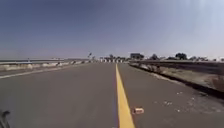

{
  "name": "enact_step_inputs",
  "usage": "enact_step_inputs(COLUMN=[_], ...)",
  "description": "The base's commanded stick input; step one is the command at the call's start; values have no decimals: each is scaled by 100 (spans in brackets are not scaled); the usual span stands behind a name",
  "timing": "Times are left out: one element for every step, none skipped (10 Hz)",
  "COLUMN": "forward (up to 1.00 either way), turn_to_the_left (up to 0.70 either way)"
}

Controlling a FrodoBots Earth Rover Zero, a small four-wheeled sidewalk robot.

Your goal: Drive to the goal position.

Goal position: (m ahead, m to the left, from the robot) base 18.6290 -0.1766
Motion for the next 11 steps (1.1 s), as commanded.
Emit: enact_step_inputs(forward=[50,50,50,50,50,50,50,50,50,50,50], turn_to_the_left=[0,0,0,0,0,0,0,0,0,0,0])
